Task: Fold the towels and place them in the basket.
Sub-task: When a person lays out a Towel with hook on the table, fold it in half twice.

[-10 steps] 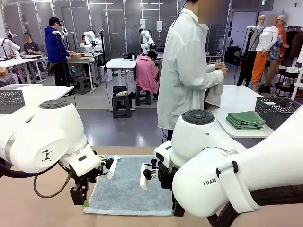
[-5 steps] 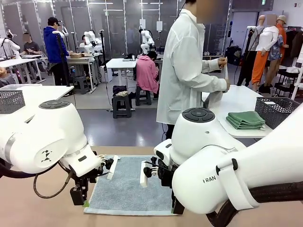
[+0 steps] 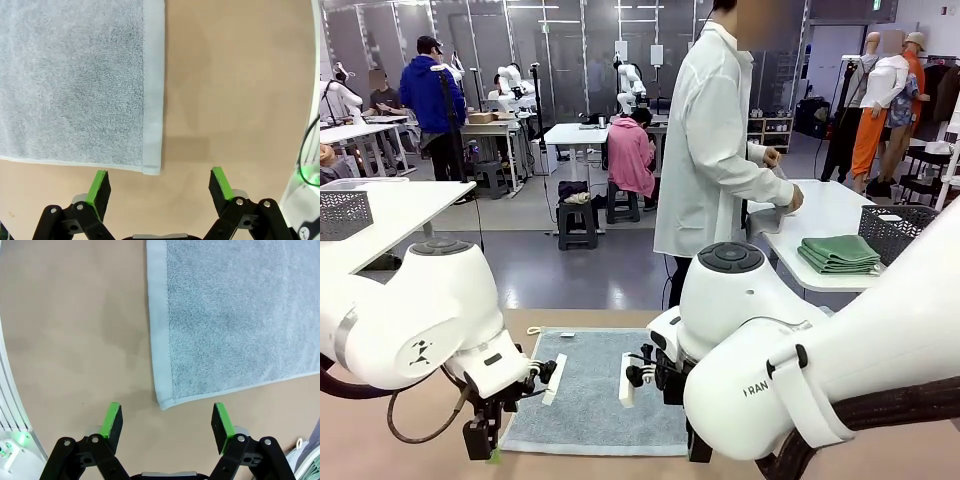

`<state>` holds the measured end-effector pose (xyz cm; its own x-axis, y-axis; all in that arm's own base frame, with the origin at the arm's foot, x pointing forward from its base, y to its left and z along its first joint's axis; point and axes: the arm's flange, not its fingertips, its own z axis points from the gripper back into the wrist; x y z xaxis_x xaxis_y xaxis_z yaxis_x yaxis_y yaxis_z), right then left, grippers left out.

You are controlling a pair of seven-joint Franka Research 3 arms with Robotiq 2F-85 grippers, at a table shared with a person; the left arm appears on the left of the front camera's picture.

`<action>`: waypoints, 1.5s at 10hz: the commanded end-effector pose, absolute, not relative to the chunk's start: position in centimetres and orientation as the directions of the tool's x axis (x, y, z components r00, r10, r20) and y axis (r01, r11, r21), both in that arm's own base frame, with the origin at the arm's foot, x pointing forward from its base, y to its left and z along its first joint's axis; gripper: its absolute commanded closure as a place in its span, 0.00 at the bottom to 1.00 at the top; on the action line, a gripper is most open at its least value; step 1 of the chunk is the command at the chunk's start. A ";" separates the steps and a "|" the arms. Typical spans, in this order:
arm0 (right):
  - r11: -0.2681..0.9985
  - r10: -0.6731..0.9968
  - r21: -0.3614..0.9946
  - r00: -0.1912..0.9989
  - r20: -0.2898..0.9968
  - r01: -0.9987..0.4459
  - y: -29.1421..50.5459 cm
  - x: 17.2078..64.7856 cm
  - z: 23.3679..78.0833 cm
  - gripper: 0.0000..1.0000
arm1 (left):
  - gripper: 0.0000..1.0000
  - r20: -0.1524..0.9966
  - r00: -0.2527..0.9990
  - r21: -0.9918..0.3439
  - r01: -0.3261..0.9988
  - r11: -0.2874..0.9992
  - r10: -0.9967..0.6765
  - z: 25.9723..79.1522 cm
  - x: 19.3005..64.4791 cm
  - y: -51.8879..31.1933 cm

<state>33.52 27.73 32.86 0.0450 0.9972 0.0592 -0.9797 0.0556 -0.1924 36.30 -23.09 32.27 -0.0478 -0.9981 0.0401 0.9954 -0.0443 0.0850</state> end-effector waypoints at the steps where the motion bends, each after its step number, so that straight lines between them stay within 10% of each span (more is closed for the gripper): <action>1: 0.077 0.996 -0.203 0.068 0.051 -0.976 28.8 34.0 31.8 0.11 | 0.00 0.056 -0.061 0.102 0.993 -0.055 -0.997 31.4 36.7 -23.7; 8: 0.067 0.998 -0.186 0.062 0.031 -0.980 28.8 35.0 30.2 0.11 | 0.00 0.049 -0.063 0.101 0.993 -0.057 -0.997 31.1 37.5 -24.4; 9: 0.065 0.998 -0.191 0.060 0.031 -0.979 28.6 35.5 30.0 0.30 | 0.20 0.041 -0.072 0.114 0.991 -0.066 -0.997 31.0 37.7 -24.5; 14: 0.070 0.997 -0.202 0.064 0.039 -0.977 28.3 36.0 29.2 0.30 | 0.23 0.029 -0.057 0.110 0.993 -0.053 -0.998 30.5 38.4 -24.4; 15: 0.068 0.997 -0.201 0.060 0.042 -0.977 28.3 36.1 29.2 0.49 | 0.43 0.011 -0.058 0.115 0.992 -0.057 -0.998 30.5 38.5 -24.4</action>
